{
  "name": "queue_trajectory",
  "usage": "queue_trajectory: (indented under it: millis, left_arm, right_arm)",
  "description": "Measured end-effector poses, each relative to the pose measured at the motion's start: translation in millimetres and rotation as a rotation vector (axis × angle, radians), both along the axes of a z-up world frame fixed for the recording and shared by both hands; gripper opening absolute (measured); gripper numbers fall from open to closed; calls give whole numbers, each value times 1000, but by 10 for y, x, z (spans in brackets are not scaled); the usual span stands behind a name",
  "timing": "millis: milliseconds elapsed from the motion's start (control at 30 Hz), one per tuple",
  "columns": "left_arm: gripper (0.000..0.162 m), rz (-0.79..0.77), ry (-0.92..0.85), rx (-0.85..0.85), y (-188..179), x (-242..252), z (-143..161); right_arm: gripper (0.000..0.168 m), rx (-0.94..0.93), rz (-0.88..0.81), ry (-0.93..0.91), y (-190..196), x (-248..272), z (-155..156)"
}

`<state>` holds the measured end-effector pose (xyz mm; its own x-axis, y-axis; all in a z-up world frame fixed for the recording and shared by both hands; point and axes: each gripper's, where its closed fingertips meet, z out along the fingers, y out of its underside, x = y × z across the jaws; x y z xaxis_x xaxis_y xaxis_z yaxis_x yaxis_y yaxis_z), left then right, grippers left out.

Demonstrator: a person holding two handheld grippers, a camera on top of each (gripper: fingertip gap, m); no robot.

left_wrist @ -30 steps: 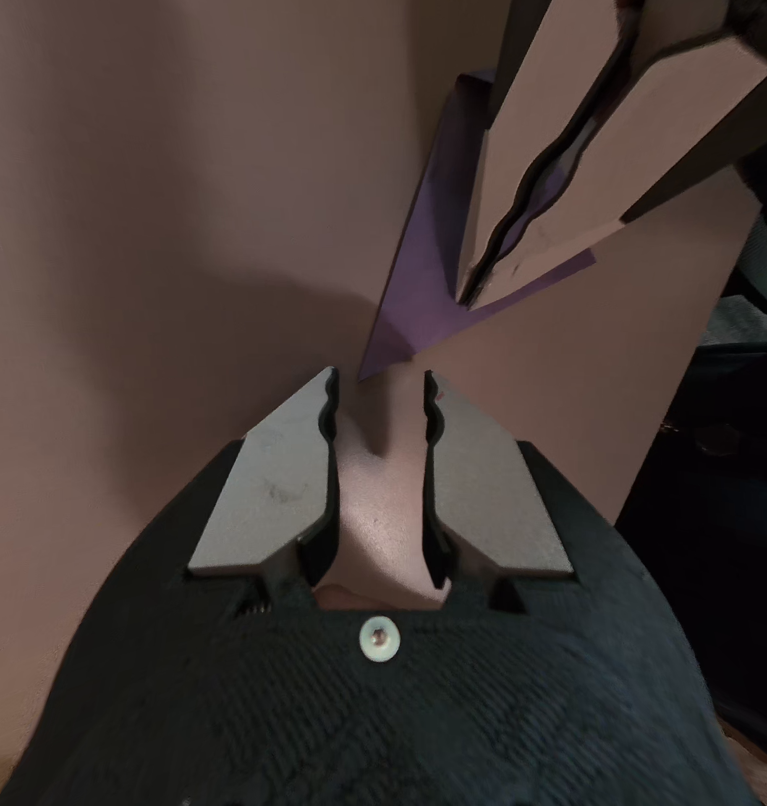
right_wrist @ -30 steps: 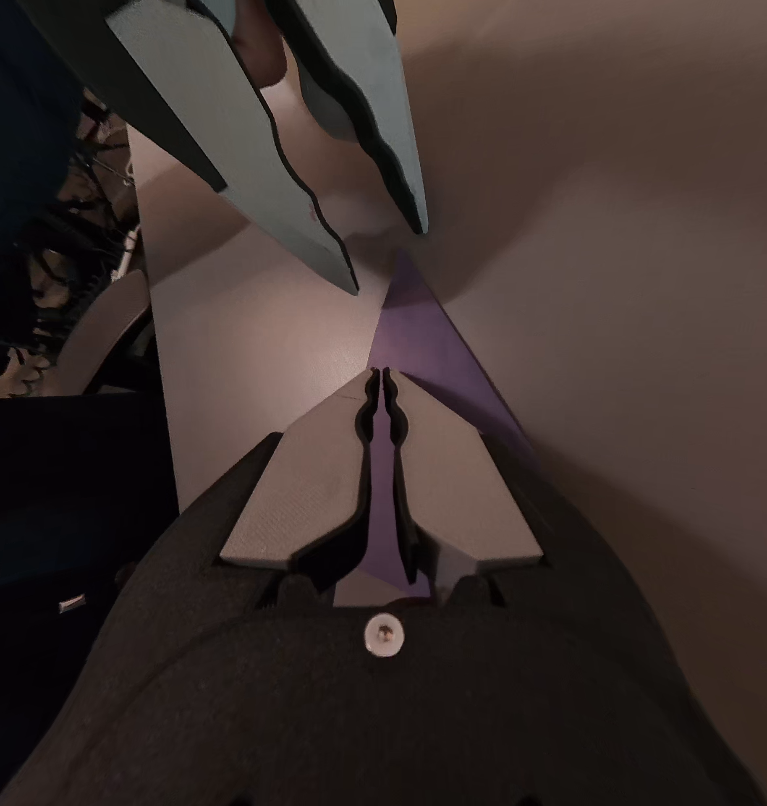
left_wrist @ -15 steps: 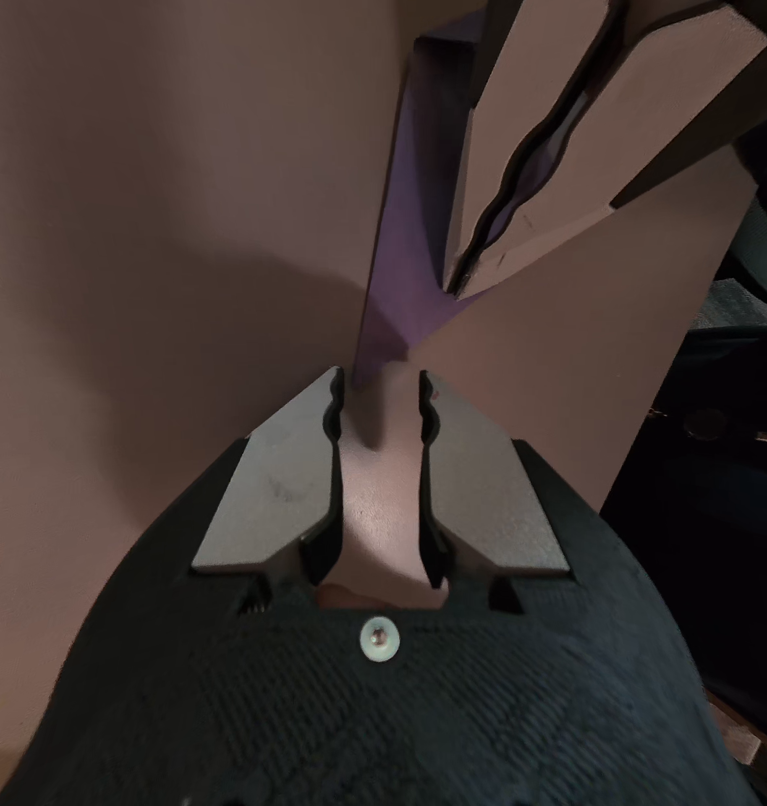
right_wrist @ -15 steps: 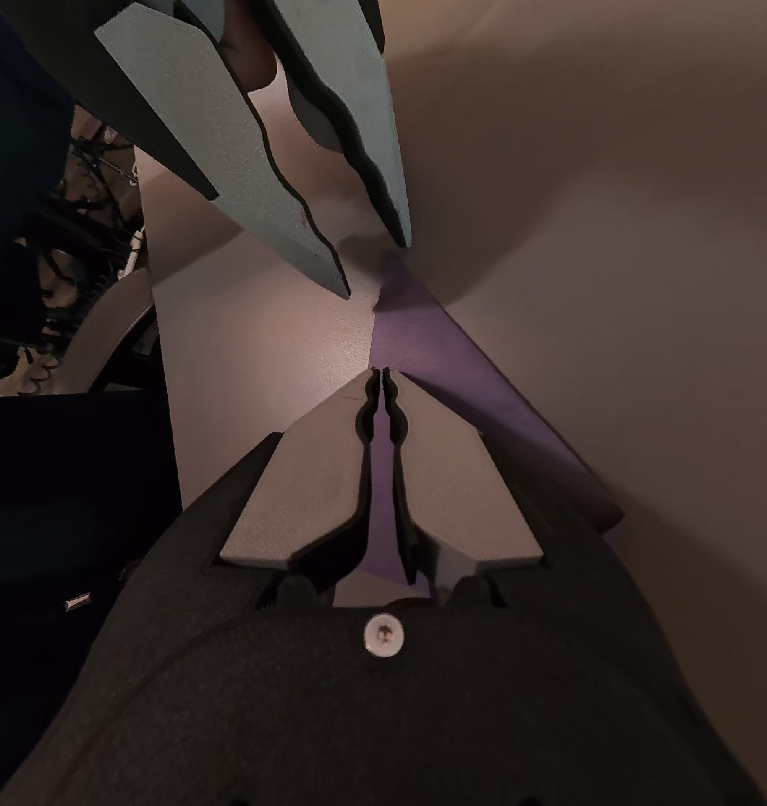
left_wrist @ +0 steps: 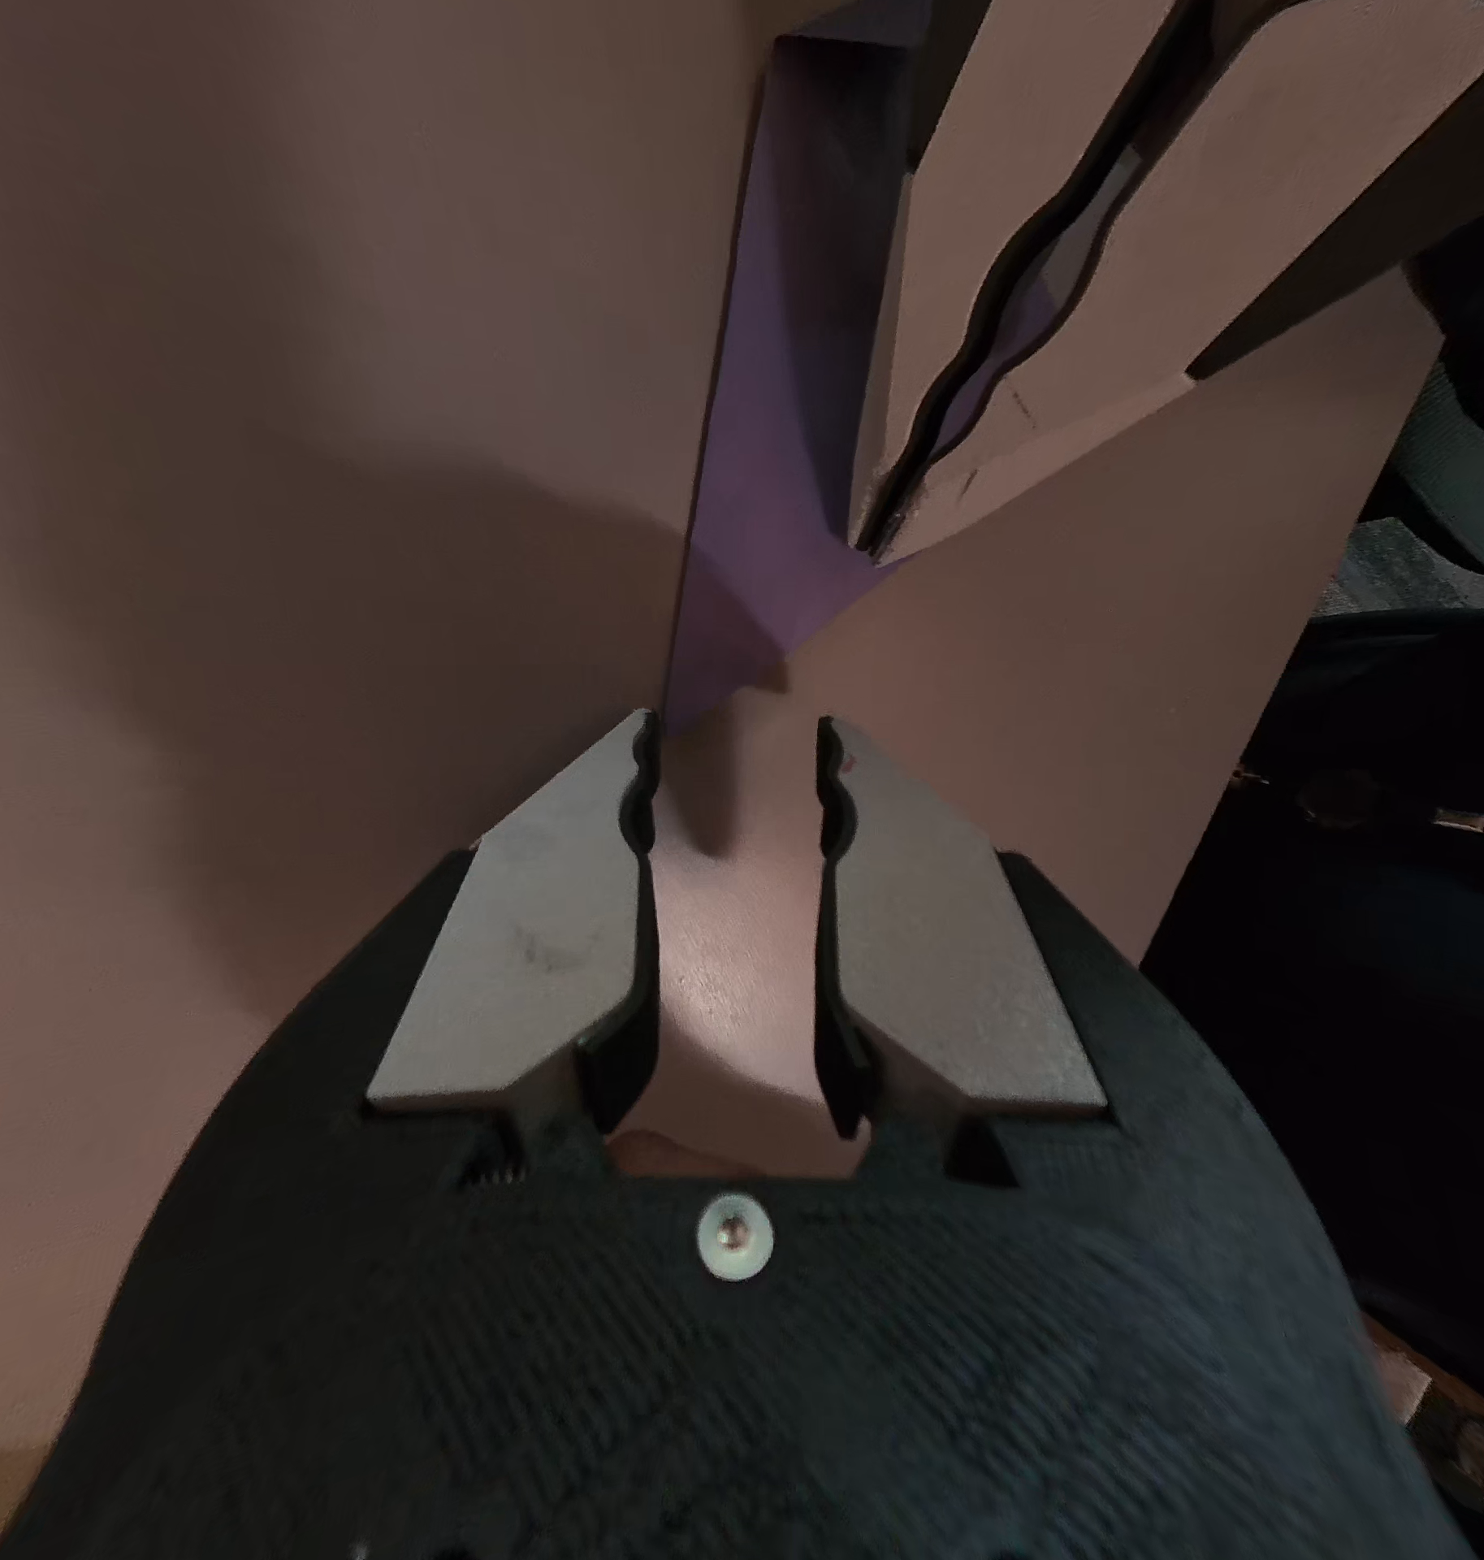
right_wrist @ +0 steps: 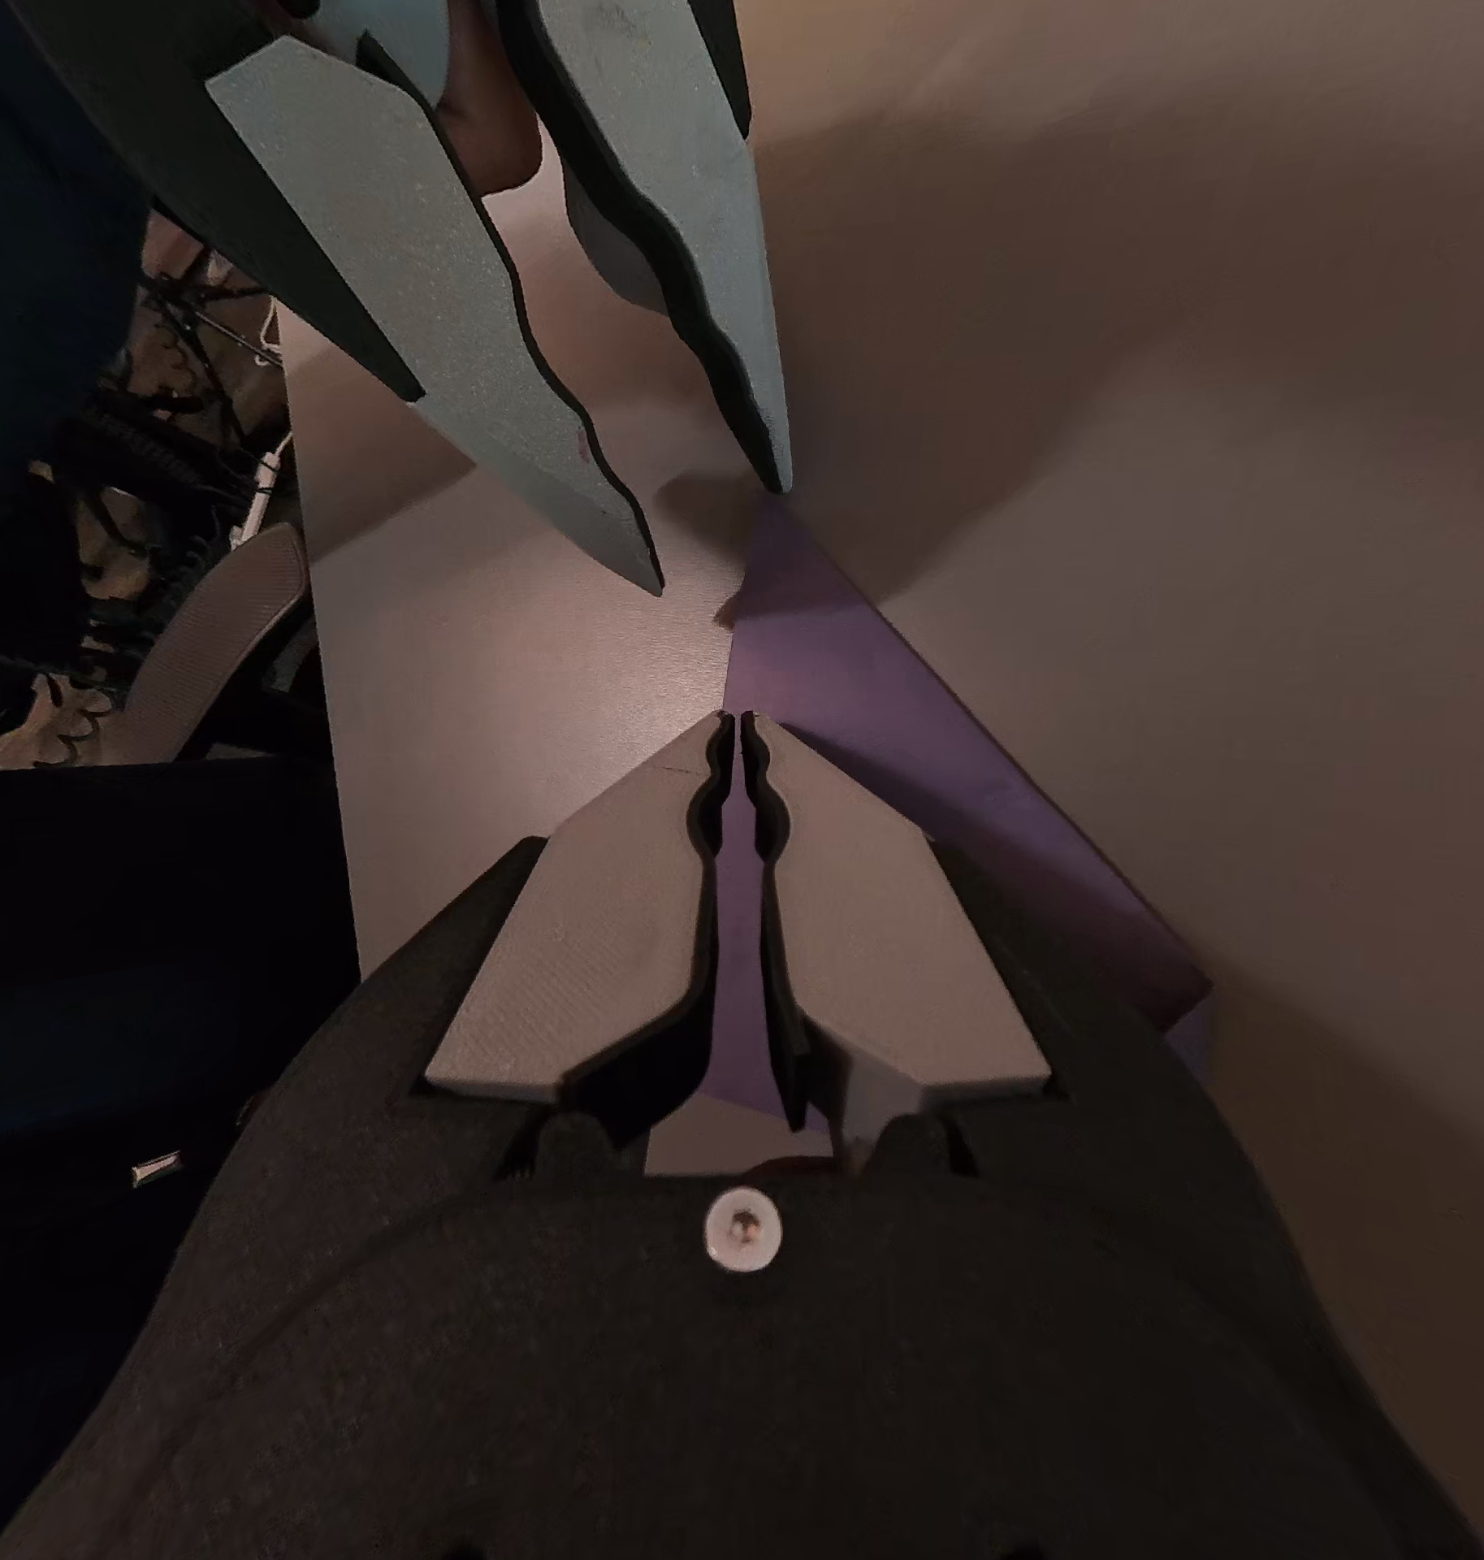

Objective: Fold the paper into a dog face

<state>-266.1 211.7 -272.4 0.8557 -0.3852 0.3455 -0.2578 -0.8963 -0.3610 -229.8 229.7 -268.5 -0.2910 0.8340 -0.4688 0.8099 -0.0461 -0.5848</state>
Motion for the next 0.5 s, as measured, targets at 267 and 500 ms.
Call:
queue_trajectory:
  millis: [267, 500]
  left_arm:
    - [26, -30, 60, 38, 20, -32, -28]
    - [1, -29, 134, 95, 71, -131, -68]
  right_arm:
    - [0, 3, 5, 3, -19, 2, 6]
    - [0, 8, 4, -14, -20, 9, -31]
